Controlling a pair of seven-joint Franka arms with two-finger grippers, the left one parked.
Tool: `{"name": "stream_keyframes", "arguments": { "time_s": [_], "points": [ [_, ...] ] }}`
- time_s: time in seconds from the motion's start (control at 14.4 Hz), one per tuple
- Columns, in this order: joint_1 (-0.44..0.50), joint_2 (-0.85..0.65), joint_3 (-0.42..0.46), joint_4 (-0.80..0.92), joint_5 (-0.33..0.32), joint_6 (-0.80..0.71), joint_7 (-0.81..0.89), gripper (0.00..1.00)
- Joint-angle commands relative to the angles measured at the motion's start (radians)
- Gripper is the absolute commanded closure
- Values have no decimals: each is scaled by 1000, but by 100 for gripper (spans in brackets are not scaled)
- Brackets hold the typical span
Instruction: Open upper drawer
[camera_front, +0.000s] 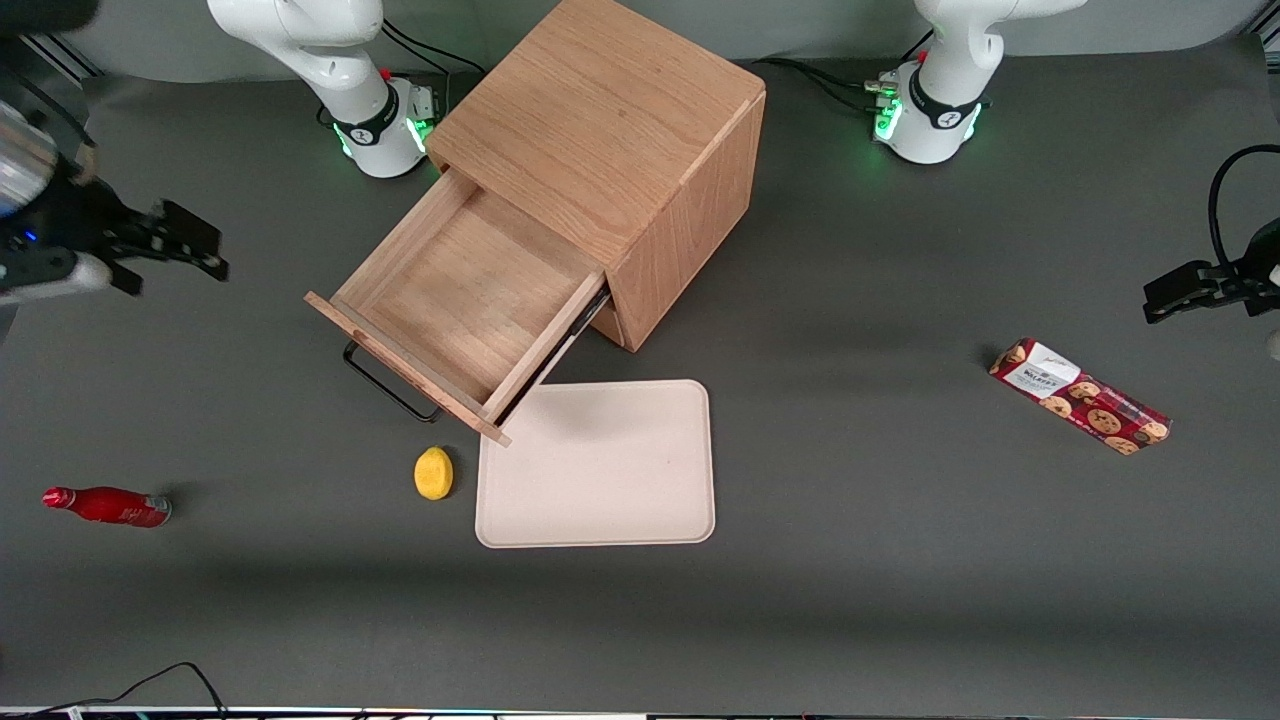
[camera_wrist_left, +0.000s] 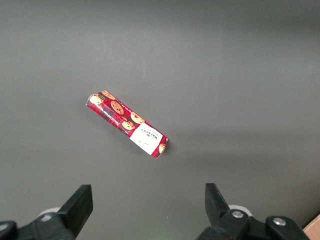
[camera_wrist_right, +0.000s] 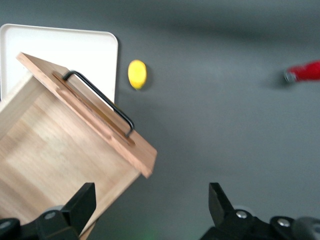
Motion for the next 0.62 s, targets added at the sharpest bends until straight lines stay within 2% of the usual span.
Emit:
{"name": "stream_keyframes", "arguments": {
  "time_s": [0.0, 0.56],
  "points": [
    [12, -89, -28, -39, -7, -38, 90, 0],
    [11, -114, -28, -47, -35, -44, 122, 0]
  ]
}}
